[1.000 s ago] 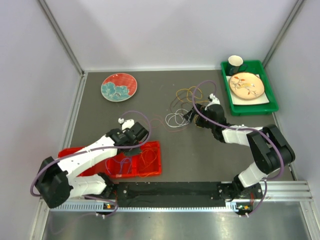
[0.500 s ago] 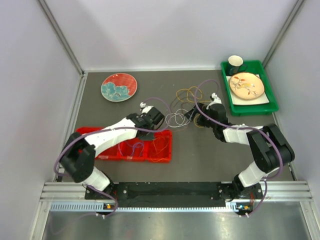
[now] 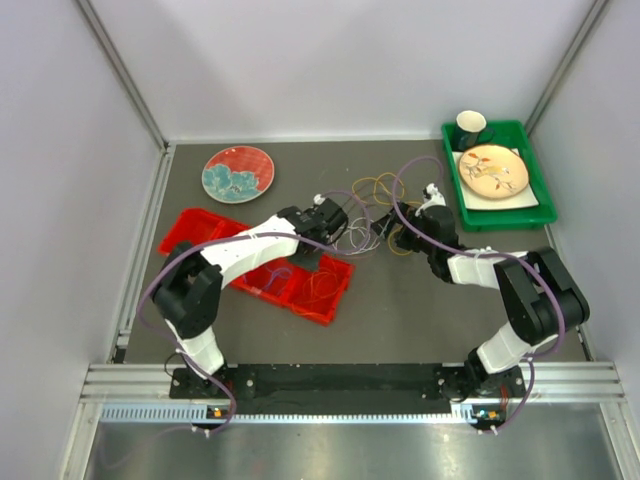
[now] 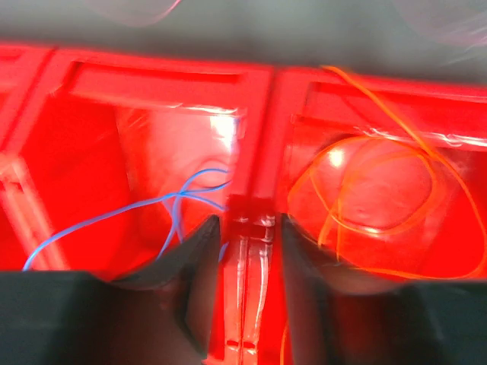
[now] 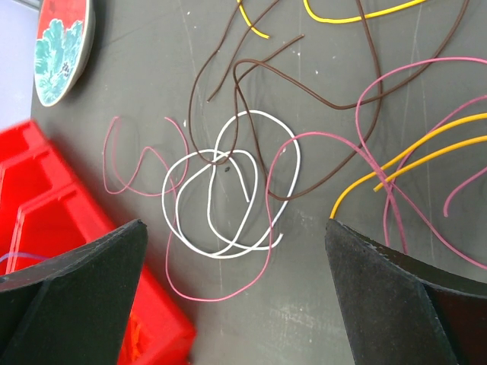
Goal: Untangle the cables
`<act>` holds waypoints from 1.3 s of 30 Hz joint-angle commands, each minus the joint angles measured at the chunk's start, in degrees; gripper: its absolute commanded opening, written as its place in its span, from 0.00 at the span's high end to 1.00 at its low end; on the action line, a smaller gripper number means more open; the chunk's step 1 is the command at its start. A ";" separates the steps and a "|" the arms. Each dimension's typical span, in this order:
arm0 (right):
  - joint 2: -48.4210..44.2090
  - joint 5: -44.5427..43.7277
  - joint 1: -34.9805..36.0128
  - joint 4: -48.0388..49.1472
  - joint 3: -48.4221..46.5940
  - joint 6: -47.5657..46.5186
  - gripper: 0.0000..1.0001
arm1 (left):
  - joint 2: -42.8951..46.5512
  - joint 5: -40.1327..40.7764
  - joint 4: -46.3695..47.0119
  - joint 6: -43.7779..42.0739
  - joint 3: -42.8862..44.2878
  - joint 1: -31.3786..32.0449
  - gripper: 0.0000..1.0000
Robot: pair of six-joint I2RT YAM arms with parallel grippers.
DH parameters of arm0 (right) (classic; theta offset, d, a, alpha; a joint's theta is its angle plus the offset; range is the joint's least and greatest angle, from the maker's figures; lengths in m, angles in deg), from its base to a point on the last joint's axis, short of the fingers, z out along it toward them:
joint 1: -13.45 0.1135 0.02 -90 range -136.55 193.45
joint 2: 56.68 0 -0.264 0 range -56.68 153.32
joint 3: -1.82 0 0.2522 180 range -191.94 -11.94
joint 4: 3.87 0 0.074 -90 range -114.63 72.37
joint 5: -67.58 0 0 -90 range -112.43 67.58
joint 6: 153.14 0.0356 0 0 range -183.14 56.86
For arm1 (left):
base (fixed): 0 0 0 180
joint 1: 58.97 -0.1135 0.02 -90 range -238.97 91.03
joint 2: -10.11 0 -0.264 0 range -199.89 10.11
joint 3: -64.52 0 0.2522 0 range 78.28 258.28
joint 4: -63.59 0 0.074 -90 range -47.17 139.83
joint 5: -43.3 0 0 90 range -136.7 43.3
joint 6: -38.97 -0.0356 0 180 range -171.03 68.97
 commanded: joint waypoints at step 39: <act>1.19 1.71 -0.54 4.92 0.18 0.67 0.01 | -12.11 -1.27 13.06 9.61 12.95 -12.23 0.30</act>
